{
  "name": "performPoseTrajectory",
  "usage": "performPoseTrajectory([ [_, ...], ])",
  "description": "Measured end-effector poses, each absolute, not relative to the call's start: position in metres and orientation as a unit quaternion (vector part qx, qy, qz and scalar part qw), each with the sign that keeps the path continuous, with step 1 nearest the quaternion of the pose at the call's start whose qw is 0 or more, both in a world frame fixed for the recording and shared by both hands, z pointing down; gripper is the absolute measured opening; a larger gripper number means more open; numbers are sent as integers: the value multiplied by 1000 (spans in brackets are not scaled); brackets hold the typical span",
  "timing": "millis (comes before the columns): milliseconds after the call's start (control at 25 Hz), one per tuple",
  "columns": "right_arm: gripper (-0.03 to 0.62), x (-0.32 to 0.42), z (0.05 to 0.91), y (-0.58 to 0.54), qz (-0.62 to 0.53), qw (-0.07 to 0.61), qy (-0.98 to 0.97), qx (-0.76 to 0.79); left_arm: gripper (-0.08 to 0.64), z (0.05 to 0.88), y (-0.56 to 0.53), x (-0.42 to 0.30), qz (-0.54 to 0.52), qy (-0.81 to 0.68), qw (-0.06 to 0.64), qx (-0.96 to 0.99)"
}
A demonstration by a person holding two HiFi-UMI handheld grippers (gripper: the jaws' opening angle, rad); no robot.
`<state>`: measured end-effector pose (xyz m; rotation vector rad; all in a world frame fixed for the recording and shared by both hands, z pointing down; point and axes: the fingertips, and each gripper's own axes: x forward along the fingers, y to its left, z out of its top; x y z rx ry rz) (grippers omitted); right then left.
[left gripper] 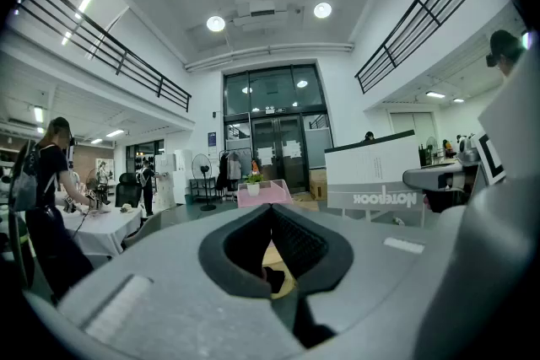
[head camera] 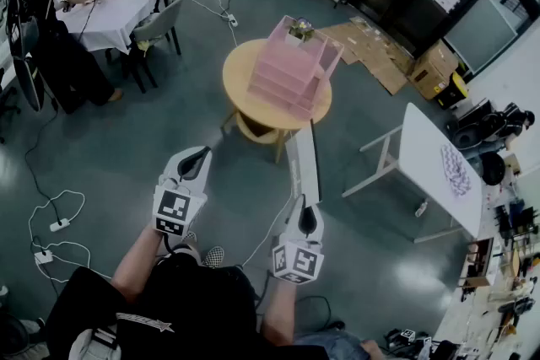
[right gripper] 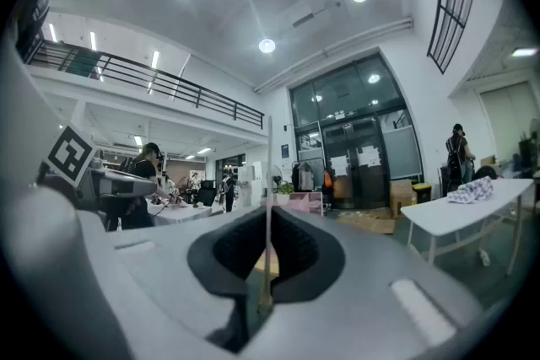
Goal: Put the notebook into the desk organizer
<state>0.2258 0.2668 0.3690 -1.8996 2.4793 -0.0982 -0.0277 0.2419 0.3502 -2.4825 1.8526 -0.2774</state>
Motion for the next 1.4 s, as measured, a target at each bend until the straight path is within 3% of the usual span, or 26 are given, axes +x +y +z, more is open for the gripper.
performPoseTrajectory([
  [640, 12, 218, 372, 246, -40, 18, 788, -615, 11, 355, 222, -37, -95, 591, 13, -801],
  [1400, 13, 153, 391, 139, -69, 0, 718, -693, 11, 383, 53, -82, -106, 496, -18, -862],
])
